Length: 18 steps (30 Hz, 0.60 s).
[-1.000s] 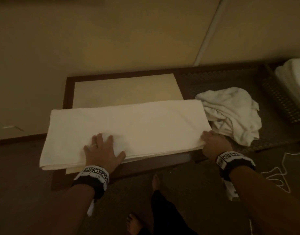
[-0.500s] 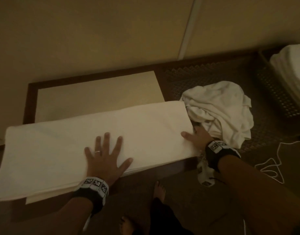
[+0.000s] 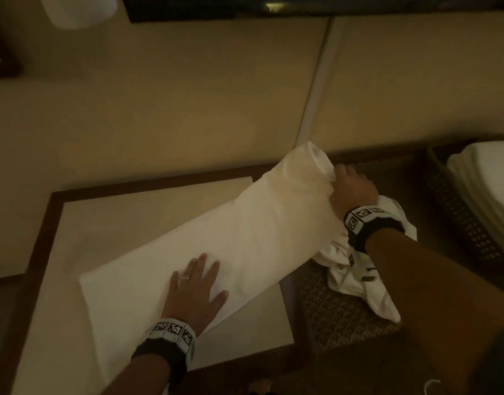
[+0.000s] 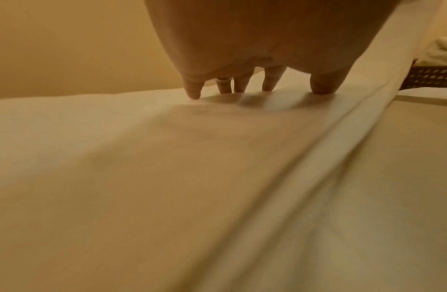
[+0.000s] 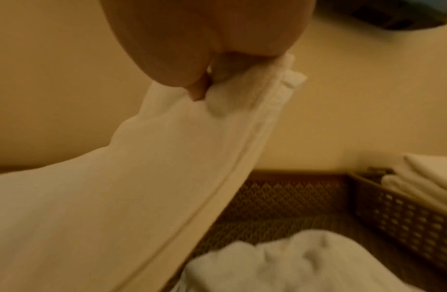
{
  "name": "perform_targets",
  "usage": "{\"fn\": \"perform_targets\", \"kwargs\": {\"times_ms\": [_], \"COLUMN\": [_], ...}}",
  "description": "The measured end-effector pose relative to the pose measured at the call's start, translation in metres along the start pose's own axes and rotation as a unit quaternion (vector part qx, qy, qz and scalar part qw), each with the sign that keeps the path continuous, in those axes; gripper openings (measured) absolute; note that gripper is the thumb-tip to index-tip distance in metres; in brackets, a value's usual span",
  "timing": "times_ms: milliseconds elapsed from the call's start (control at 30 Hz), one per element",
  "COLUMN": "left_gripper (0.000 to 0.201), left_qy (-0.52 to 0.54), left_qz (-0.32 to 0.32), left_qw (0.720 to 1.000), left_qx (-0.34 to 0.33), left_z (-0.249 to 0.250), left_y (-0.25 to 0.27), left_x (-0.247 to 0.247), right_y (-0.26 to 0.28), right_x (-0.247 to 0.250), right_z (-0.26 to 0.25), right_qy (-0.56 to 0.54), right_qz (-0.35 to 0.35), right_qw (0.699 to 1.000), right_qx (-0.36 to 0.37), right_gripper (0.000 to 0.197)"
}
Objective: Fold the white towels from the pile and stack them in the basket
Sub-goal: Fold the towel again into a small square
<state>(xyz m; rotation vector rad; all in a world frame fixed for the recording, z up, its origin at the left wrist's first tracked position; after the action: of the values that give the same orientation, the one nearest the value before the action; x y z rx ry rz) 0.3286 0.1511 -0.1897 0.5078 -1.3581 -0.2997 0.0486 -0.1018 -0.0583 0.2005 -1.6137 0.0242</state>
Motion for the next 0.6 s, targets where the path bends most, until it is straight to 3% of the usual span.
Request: {"fn": "perform_targets", "kwargs": {"times_ms": [100,267,433,500,600], "left_gripper": [0.09,0.101,0.065,0.058,0.059], "left_qy": [-0.001,-0.032,-0.083,-0.053,0.007], "left_qz": [0.001,-0.028,0.022,0.02,0.04], "left_qw": [1.0,0.995,0.993,0.996,0.999], "left_qx": [0.023,0.095,0.076,0.067,0.036], "left_z": [-0.021,-0.087,-0.143,-0.166,-0.197], "left_y": [0.009,0.037,0.059,0.064,0.072], "left_x": [0.009,0.021,0.042,0.046,0.054], "right_y": [-0.011,0.015,0.086,0.122,0.176], "right_x": [0.028,0.045,0.03,0.016,-0.022], "right_z": [-0.003,-0.048,-0.159,-0.204,-0.262], "right_qy": [0.029,0.023,-0.003,0.001,0.002], "right_qz": [0.073,0.1,0.066,0.054,-0.045], "right_qw": [0.997,0.991,0.98,0.972,0.963], "right_qx": [0.025,0.082,0.19,0.227,0.265], "right_gripper": [0.028,0.023,0.024,0.026,0.037]}}
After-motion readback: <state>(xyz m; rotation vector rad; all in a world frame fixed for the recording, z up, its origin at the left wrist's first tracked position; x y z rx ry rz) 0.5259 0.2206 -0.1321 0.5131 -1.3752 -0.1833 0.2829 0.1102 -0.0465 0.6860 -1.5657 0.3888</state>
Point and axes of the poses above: each hand's wrist, its own y-axis away from the middle knuckle, its own x-axis out of the back of the hand, z = x × y, the point moved 3 cm from there along -y, towards the middle knuckle, and after that the axes turned 9 degrees about -z, right-handed, at the moved point
